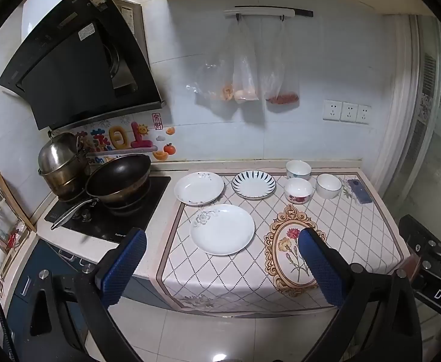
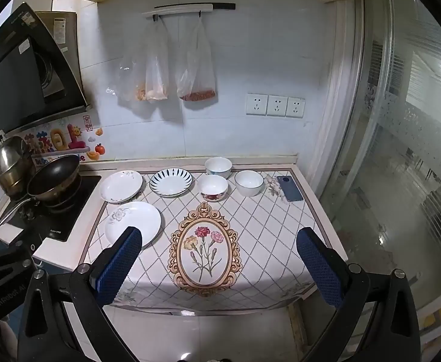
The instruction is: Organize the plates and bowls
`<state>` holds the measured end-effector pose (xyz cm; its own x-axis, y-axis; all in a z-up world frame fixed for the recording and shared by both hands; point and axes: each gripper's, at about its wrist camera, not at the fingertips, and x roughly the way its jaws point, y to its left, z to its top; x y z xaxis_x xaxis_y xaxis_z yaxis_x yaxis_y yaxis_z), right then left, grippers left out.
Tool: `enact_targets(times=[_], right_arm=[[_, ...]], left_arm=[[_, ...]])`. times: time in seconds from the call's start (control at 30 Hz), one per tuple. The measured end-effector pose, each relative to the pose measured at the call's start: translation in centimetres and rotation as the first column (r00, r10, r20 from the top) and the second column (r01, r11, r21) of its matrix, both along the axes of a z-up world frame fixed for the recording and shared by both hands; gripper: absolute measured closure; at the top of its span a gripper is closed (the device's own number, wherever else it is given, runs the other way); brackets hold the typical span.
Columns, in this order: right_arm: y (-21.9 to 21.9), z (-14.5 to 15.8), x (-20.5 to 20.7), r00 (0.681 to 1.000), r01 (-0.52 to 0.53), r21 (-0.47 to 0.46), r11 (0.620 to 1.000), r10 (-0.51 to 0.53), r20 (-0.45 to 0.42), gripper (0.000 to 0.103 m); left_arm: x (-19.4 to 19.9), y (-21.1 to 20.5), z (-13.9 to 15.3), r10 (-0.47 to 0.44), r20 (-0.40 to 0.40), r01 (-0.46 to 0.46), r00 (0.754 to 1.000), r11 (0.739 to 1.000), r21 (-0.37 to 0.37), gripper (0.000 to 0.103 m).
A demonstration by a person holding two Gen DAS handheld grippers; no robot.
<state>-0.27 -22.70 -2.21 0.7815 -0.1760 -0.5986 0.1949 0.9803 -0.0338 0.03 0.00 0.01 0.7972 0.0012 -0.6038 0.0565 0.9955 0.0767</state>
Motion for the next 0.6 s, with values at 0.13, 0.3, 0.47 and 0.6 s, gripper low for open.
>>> enact_targets(times=[0.13,0.3,0.47,0.6], right_arm=[[0.5,0.2,0.1,1.000,0.003,-0.022,1.000,-0.003,0.015,0.000],[0.7,0.1,0.2,1.000,0.001,-0.018,1.000,0.000,0.012,0.000],[0.9,0.3,0.2,1.000,0.001,-0.013,1.000,-0.001,0.015,0.000],[0.8,0.6,0.1,1.000,-0.001,-0.012,1.000,0.001,0.025,0.000]], left_arm=[[0.2,0.0,0.0,0.004,0.007,-0.004,1.000,1.000,-0.004,0.000],[0.6,0.1,0.1,0.010,0.013,-0.010,1.000,1.000,-0.003,0.000],[-0.2,0.4,0.2,0.014,0.030,-0.014,0.999,1.000,-0.008,0.000],[-0.1,0.3,0.1,0.010,0.026,-0.010,1.000,1.000,-0.011,0.000]])
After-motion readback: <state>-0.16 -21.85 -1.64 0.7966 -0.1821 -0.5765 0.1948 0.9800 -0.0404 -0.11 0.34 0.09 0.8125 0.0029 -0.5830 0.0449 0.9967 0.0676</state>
